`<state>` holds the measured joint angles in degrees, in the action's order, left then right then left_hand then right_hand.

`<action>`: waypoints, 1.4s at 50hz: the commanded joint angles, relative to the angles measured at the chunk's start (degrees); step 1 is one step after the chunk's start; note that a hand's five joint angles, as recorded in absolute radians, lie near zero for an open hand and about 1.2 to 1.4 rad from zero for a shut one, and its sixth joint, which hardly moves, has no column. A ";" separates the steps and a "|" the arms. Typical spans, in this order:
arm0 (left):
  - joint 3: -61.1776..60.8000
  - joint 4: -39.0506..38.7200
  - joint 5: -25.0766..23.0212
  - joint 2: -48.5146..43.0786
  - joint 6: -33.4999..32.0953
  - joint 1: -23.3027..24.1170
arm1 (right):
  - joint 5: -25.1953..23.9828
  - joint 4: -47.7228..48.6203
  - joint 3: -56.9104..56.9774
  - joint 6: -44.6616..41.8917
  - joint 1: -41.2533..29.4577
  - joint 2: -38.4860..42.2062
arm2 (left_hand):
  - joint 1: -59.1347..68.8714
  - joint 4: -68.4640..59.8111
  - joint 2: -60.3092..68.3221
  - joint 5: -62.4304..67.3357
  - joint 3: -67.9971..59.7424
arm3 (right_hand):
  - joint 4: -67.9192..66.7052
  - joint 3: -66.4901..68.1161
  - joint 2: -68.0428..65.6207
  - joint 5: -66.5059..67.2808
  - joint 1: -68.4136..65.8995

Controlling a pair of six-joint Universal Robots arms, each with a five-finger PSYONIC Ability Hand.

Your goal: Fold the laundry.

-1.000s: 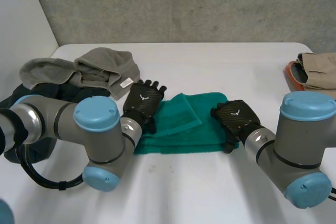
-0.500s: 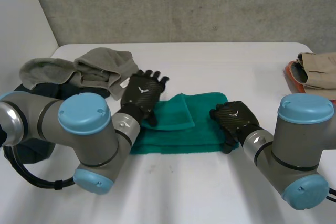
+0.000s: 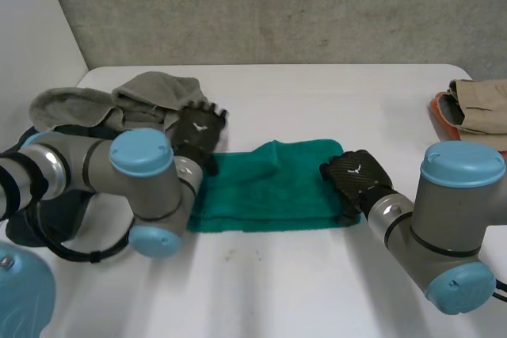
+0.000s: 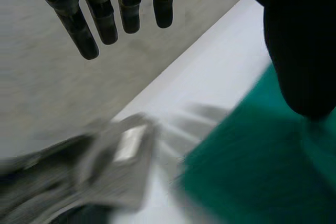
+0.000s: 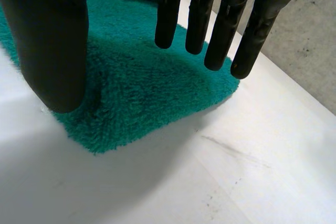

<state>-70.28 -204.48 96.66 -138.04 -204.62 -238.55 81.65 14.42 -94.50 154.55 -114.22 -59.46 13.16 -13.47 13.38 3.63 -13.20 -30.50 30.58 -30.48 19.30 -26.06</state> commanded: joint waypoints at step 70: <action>-2.85 16.65 3.54 9.64 17.77 12.24 | -8.97 -23.39 22.69 21.94 0.13 7.25 | -0.08 0.40 -0.31 -0.56 0.13 | 20.50 -20.58 20.48 -19.30 16.06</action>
<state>-76.59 -194.20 100.07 -123.22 -186.94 -226.15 72.81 -1.92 -77.26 182.57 -113.53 -59.57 12.81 -12.29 12.28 2.89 -12.56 -13.48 12.28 -12.57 3.75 -11.55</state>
